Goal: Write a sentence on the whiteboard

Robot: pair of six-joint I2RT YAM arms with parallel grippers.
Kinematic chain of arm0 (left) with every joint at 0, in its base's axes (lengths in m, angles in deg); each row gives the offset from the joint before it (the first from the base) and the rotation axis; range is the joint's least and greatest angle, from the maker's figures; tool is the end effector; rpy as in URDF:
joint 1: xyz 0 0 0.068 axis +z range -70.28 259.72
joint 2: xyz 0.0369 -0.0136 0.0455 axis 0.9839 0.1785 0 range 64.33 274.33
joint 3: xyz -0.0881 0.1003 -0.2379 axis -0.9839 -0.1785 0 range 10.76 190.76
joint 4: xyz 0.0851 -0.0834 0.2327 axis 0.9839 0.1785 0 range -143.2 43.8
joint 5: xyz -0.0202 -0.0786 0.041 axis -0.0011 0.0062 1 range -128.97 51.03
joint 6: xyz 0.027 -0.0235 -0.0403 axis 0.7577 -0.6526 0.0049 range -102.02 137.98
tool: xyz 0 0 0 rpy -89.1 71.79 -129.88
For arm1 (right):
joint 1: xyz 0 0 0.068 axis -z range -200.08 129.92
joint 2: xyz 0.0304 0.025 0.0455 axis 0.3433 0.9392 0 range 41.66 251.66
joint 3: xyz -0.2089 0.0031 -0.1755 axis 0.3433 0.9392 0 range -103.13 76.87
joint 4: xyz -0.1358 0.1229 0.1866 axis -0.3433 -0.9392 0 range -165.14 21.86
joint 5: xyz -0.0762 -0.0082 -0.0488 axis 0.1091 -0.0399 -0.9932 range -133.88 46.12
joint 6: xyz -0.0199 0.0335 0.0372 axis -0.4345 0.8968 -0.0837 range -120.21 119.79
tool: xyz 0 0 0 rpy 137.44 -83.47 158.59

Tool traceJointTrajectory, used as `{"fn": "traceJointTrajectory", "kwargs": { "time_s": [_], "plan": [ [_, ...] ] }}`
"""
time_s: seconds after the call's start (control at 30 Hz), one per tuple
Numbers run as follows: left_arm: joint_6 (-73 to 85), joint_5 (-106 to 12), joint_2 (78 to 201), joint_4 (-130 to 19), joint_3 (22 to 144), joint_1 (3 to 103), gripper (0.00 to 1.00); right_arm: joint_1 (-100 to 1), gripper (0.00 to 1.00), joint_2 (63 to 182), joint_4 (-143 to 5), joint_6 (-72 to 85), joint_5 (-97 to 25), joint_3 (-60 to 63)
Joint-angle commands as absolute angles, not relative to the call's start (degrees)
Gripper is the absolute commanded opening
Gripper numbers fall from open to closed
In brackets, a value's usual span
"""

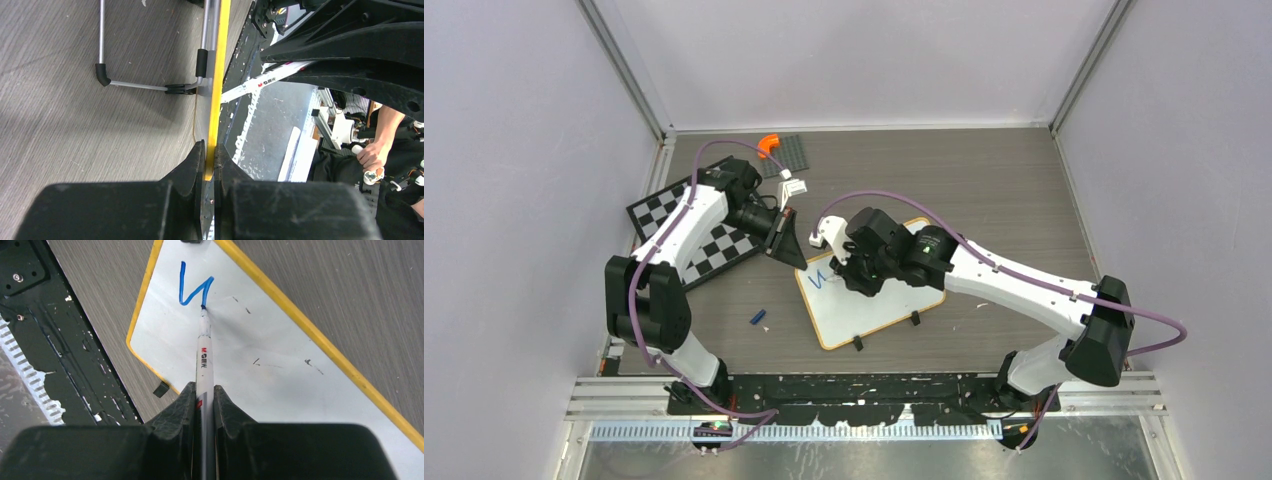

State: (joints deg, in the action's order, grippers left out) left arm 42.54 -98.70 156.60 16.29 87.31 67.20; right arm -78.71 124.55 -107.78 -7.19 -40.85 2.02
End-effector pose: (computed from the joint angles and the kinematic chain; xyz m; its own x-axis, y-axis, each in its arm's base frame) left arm 0.2767 -0.0929 0.2770 -0.8102 0.3945 -0.4335 0.5677 0.3438 -0.7480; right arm 0.1608 0.2674 0.3197 -0.2761 -0.6861 -0.6731 -0.9115 0.4090 -0.0430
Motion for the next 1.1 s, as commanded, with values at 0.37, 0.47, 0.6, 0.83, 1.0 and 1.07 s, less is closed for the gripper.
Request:
{"fn": "traceJointTrajectory", "kwargs": {
  "time_s": [0.37, 0.47, 0.6, 0.83, 1.0, 1.07],
  "plan": [
    [42.36, -99.51, 157.01, 16.68, 87.01, 67.32, 0.0, -78.32, 0.0, 123.14, -108.38, -7.22, -41.57, 2.13],
    [42.41, -99.53, 157.08, 16.72, 87.01, 67.28, 0.0, -77.88, 0.0, 123.23, -108.39, -7.37, -41.9, 0.84],
    [42.46, -99.62, 157.13, 16.74, 87.08, 67.31, 0.0, -76.74, 0.0, 123.46, -108.38, -7.51, -41.73, -0.71],
    [42.58, -99.57, 157.05, 16.81, 87.01, 67.32, 0.0, -76.13, 0.0, 123.66, -108.69, -7.85, -41.48, -2.46],
    [42.65, -99.46, 156.91, 16.84, 87.03, 67.24, 0.0, -76.03, 0.0, 123.03, -109.62, -8.11, -41.58, -3.63],
    [42.51, -99.44, 157.02, 16.78, 87.01, 67.24, 0.0, -75.97, 0.0, 122.66, -109.95, -8.25, -41.66, -3.87]
  ]
}}
